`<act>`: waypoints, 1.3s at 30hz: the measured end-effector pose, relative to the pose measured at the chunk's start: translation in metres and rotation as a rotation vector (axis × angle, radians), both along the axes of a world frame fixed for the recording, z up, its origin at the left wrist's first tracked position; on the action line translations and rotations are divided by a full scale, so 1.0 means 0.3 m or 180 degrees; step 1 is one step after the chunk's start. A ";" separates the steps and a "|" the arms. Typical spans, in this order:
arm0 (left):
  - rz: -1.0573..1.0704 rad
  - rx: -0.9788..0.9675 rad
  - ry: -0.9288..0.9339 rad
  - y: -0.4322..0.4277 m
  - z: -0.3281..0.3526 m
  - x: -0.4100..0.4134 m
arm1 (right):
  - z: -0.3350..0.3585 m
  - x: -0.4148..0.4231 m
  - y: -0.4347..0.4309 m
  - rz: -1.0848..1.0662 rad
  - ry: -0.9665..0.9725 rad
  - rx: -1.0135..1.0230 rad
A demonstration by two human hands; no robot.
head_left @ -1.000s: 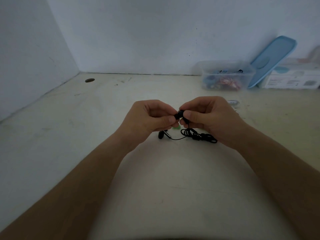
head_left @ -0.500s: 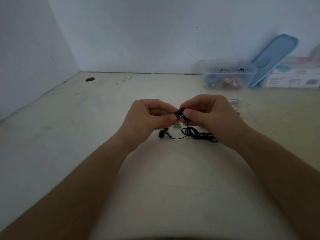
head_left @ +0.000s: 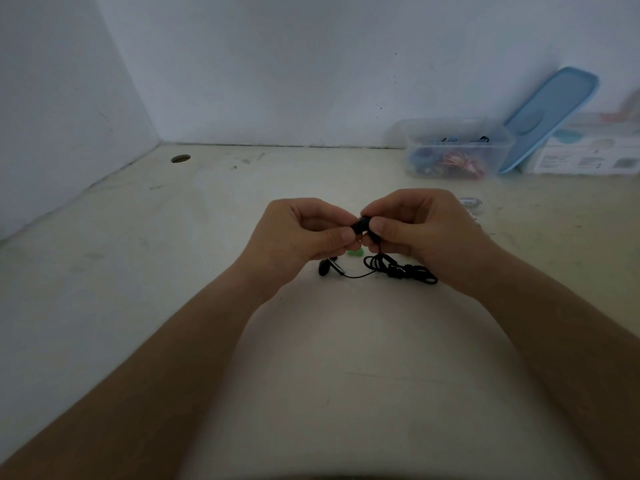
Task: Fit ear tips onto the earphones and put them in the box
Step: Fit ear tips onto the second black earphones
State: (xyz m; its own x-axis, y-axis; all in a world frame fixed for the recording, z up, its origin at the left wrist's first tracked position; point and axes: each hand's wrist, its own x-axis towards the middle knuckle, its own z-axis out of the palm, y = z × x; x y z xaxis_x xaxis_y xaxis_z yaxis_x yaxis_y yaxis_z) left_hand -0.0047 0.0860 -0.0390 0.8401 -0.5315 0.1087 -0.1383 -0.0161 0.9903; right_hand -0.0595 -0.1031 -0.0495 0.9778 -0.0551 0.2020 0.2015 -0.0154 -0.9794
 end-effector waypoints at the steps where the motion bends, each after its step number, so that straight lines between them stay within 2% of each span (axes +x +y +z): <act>1: -0.0012 0.0004 -0.0006 0.001 0.001 -0.001 | 0.001 -0.001 -0.001 0.0011 -0.0012 -0.0003; 10: 0.0076 0.0072 -0.0048 -0.001 -0.003 -0.003 | 0.005 -0.010 0.016 -0.0235 -0.0170 -0.0319; 18: 0.0102 -0.0056 -0.0007 -0.005 0.000 0.001 | 0.010 -0.009 0.010 -0.0143 0.0227 0.0142; 24: 0.0115 -0.0018 -0.0067 -0.004 0.000 0.001 | 0.010 -0.008 0.013 -0.0214 0.0047 0.0033; 30: 0.0070 -0.0040 0.0024 -0.007 -0.002 -0.003 | 0.012 -0.006 0.011 -0.0277 -0.0270 -0.0409; 39: -0.0010 -0.0059 0.0095 -0.005 0.000 0.000 | 0.017 -0.007 -0.001 -0.0170 -0.0301 -0.0393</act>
State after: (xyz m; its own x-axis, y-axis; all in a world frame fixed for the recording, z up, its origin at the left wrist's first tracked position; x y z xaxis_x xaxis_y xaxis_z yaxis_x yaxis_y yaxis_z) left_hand -0.0046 0.0846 -0.0389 0.8414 -0.5324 0.0933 -0.1086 0.0027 0.9941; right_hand -0.0615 -0.1035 -0.0445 0.9505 -0.0756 0.3015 0.2884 -0.1477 -0.9460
